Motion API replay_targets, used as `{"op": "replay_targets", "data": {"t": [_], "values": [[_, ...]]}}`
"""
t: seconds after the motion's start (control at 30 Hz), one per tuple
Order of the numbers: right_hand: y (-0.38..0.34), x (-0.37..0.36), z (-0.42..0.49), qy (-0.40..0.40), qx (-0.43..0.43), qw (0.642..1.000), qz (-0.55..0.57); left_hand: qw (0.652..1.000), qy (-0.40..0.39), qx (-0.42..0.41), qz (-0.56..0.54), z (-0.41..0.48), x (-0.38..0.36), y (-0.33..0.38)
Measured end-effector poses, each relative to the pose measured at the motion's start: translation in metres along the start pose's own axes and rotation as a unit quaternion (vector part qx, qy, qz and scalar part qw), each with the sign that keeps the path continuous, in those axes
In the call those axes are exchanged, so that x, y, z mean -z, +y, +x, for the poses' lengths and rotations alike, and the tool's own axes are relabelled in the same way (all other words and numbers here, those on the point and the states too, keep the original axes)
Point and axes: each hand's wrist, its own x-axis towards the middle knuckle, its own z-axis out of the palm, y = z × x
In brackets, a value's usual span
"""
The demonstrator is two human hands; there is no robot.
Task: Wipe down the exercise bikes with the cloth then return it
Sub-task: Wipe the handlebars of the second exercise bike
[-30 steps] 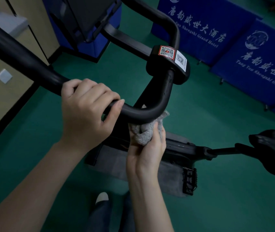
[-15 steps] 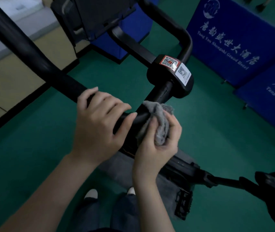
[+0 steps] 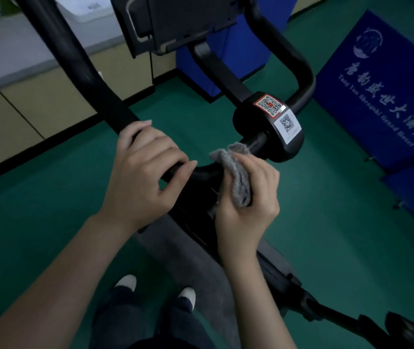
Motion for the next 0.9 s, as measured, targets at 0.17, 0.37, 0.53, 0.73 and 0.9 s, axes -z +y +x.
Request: {"op": "replay_targets", "data": {"t": [0.17,0.37,0.53,0.73,0.9], "values": [[0.007,0.010,0.031,-0.036,-0.010,0.999,-0.026,1.000,0.004,0.015,-0.013,-0.001,0.000,0.002],[0.002,0.025,0.083,-0.321,0.086,0.942,-0.047,1.000,0.001,0.022,-0.018,-0.001,0.000,0.002],[-0.014,0.010,0.124,-0.512,0.082,0.841,-0.155,1.000,0.002,0.022,-0.017,0.000,0.000,0.002],[-0.029,-0.016,0.152,-0.690,0.042,0.701,-0.175,0.999,0.003,0.013,-0.034,-0.001,0.000,0.001],[-0.030,-0.032,0.160,-0.713,0.047,0.654,-0.249,0.999,0.010,0.011,-0.042,0.000,0.000,-0.001]]}}
